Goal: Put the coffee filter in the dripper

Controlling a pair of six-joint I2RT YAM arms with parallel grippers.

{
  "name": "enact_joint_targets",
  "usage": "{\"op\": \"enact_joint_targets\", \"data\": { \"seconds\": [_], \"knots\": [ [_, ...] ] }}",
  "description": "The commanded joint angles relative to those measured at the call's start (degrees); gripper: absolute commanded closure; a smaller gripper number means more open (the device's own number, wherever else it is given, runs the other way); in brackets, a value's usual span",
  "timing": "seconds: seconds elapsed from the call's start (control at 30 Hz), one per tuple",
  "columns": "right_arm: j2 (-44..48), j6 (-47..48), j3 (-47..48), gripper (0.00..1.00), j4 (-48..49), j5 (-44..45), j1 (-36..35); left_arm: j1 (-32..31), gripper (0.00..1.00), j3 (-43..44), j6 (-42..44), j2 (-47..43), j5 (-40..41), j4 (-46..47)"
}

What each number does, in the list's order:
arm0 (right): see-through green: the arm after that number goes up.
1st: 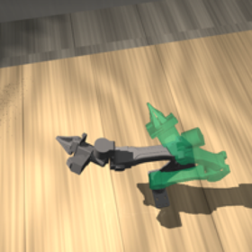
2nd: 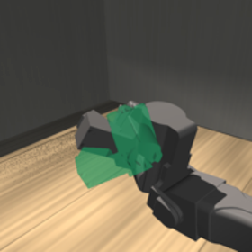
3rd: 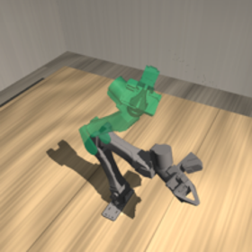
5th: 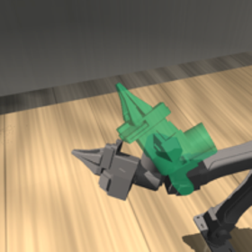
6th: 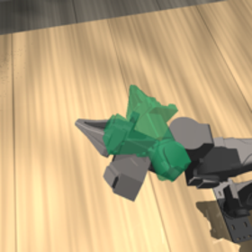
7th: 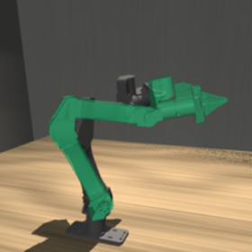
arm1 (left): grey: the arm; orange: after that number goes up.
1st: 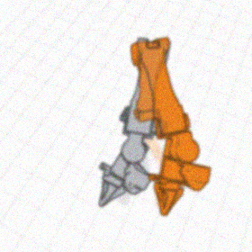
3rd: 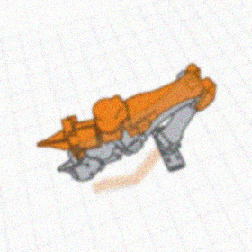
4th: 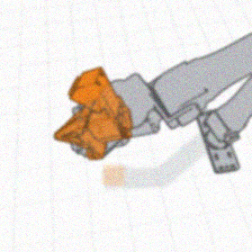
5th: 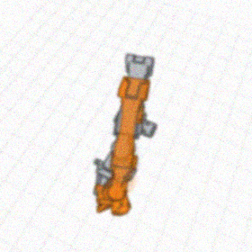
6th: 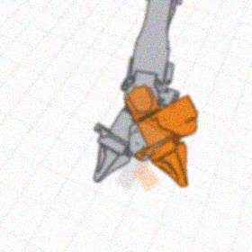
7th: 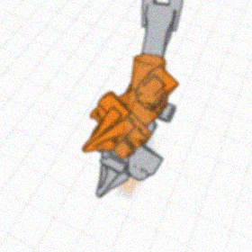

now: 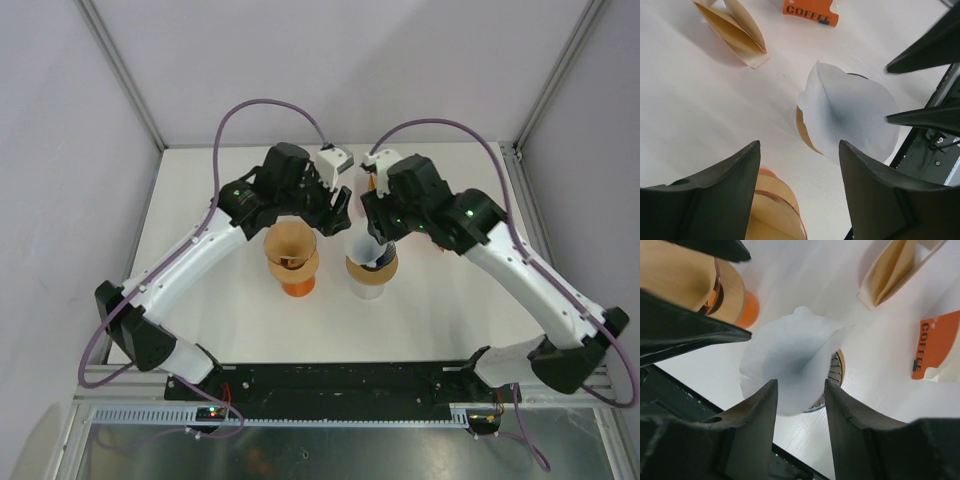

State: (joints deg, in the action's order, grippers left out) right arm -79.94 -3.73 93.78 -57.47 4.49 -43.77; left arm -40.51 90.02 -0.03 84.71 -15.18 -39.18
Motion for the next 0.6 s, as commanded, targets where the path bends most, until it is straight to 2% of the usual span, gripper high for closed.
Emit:
{"op": "enact_joint_targets", "data": {
  "seconds": [0.0, 0.2, 0.43, 0.57],
  "knots": [
    [7.1, -4.6, -4.1, 0.51, 7.1, 6.5, -0.1, -0.8, 0.33, 2.3, -1.5, 2.6, 1.4, -0.5],
    [8.8, -7.6, -10.6, 0.49, 9.9, 9.4, 0.3, -1.4, 0.39, 1.7, -1.8, 4.9, 1.8, -0.1],
    [6.6, -8.4, -13.1, 0.52, 13.2, 6.0, 2.1, -1.7, 0.46, 0.9, -2.0, 6.2, 1.9, 0.4],
    [5.5, -8.9, -14.1, 0.61, 13.2, 5.7, 2.8, -1.9, 0.51, 0.2, -2.3, 6.4, 1.4, 0.5]
  ]
}}
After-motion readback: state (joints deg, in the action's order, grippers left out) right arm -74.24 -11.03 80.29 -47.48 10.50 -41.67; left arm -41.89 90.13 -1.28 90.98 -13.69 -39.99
